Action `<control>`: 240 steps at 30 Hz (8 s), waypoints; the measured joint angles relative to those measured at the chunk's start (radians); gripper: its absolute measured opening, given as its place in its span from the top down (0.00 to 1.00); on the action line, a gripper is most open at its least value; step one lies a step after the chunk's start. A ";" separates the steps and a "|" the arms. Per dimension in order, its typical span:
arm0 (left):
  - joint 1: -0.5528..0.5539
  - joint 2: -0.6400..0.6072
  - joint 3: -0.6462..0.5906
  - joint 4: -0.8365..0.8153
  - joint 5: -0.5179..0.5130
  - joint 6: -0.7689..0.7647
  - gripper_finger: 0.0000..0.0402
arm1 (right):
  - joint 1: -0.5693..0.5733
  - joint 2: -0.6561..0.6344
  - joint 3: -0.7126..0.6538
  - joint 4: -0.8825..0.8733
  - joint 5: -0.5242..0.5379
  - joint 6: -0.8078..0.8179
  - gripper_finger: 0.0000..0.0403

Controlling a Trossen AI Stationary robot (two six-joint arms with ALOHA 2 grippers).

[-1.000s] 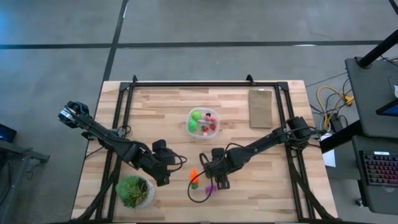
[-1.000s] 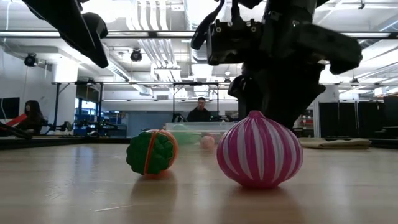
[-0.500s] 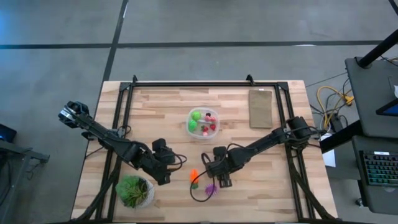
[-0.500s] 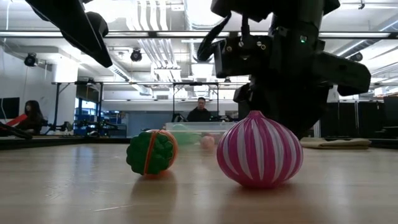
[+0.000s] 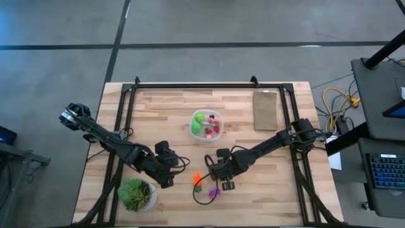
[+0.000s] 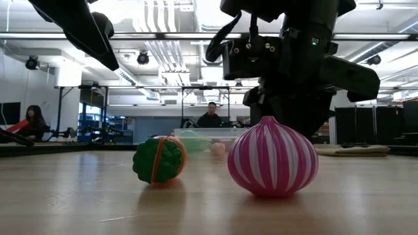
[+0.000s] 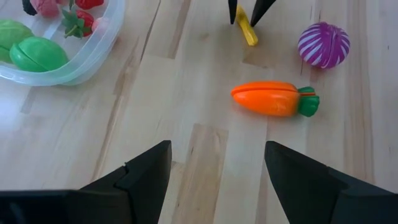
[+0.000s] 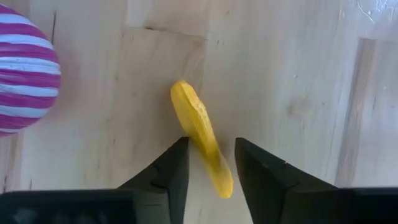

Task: Pick and placing Produce into tupperware
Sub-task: Put the yellow corn into the transparent container, then put the purple onion into the transparent container

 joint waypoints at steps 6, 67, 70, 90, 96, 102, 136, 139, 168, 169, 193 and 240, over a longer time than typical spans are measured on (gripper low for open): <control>0.000 0.000 0.000 0.000 -0.001 0.000 0.39 | 0.000 0.000 0.000 0.001 -0.011 0.002 0.79; 0.051 -0.010 -0.001 -0.064 -0.041 0.061 0.39 | -0.331 -0.237 0.051 -0.145 -0.132 -0.148 0.49; 0.051 -0.013 -0.001 -0.058 -0.038 0.116 0.39 | -0.234 -0.244 0.051 -0.137 -0.121 -0.068 0.49; -0.025 -0.262 -0.202 0.241 0.093 0.262 0.54 | 0.217 -0.183 0.072 -0.032 0.077 0.593 0.49; -0.028 -0.233 -0.209 0.291 0.117 0.260 0.51 | 0.260 -0.159 0.072 -0.034 0.094 0.623 0.49; -0.028 -0.187 -0.199 0.292 0.123 0.212 0.48 | 0.267 -0.109 0.072 0.049 0.121 0.609 0.47; -0.027 -0.187 -0.179 0.279 0.120 0.218 0.43 | 0.214 0.036 0.076 0.198 0.086 0.552 0.31; -0.027 -0.187 -0.179 0.273 0.120 0.218 0.43 | 0.212 0.036 0.104 0.208 0.056 0.516 0.31; -0.027 -0.187 -0.179 0.244 0.121 0.218 0.43 | 0.208 0.184 0.286 0.084 0.050 0.440 0.31; -0.027 -0.187 -0.179 0.244 0.121 0.218 0.43 | 0.204 0.184 0.286 0.085 0.053 0.440 0.31; -0.027 -0.187 -0.180 0.245 0.121 0.214 0.44 | 0.175 0.185 0.285 0.006 0.076 0.430 0.33; -0.052 -0.197 -0.180 0.149 0.117 0.181 0.44 | -0.361 -0.258 0.127 -0.258 0.119 0.428 0.41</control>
